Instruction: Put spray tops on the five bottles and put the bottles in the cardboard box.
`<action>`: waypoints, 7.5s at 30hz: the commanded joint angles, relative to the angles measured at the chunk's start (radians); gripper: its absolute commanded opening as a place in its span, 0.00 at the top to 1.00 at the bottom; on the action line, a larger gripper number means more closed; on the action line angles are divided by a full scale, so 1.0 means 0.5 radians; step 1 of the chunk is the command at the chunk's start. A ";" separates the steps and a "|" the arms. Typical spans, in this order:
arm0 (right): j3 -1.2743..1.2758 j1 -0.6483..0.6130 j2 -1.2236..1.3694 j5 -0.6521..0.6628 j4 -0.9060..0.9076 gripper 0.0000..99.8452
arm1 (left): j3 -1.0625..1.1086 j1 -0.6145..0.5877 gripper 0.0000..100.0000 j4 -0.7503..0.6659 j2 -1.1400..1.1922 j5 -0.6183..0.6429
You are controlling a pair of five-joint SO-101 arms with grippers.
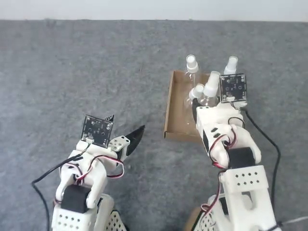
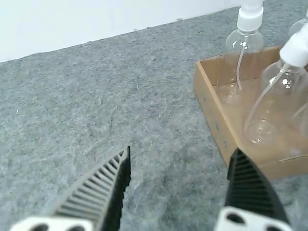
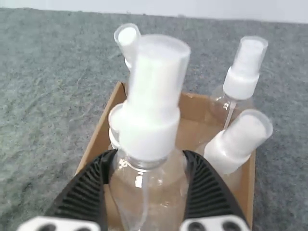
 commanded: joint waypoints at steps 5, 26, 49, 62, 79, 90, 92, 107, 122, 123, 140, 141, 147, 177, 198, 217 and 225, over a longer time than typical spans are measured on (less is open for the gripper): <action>0.126 0.026 -0.097 -0.009 -0.112 0.99 | -0.014 0.012 0.70 -0.061 -0.015 -0.012; 0.218 0.026 -0.097 -0.003 -0.379 0.99 | -0.011 0.012 0.70 -0.061 -0.015 -0.012; -0.068 0.026 -0.100 0.126 -0.155 0.99 | -0.002 0.015 0.70 -0.061 -0.015 -0.012; 0.270 0.026 -0.763 0.126 -0.170 0.99 | -0.002 0.015 0.70 -0.061 -0.015 -0.012; 0.770 0.011 -0.980 0.114 -0.526 0.99 | -0.002 0.015 0.70 -0.061 -0.015 -0.012; 0.979 0.011 -0.999 0.110 -0.551 0.99 | -0.002 0.015 0.70 -0.061 -0.015 -0.012; 1.034 0.011 -0.999 0.110 -0.615 0.99 | -0.002 0.015 0.70 -0.061 -0.015 -0.012; 1.089 0.014 -0.999 0.126 -0.839 0.99 | -0.002 0.015 0.70 -0.061 -0.015 -0.012; 1.096 0.011 -1.002 0.114 -0.873 0.99 | -0.002 0.015 0.70 -0.061 -0.015 -0.012; 1.096 0.011 -1.002 0.110 -0.873 0.99 | -0.002 0.015 0.70 -0.061 -0.015 -0.012; 1.175 0.011 -1.005 0.114 -0.987 0.99 | -0.002 0.015 0.70 -0.061 -0.015 -0.012; 1.200 0.011 -1.005 0.114 -0.987 0.99 | -0.002 0.015 0.70 -0.061 -0.015 -0.012; 1.267 0.011 -1.005 0.120 -0.987 0.99 | -0.002 0.015 0.70 -0.061 -0.015 -0.012; 1.283 0.020 -0.977 0.126 -1.023 0.99 | -0.002 0.015 0.70 -0.058 -0.015 -0.012; 1.283 0.011 -1.002 0.126 -0.870 0.99 | -0.002 0.015 0.70 -0.058 -0.015 -0.012; 1.283 0.008 -1.002 0.129 -0.867 0.99 | -0.002 0.012 0.70 -0.058 -0.015 -0.012; 1.283 0.008 -1.002 0.129 -0.864 0.98 | -0.002 0.012 0.70 -0.058 -0.015 -0.012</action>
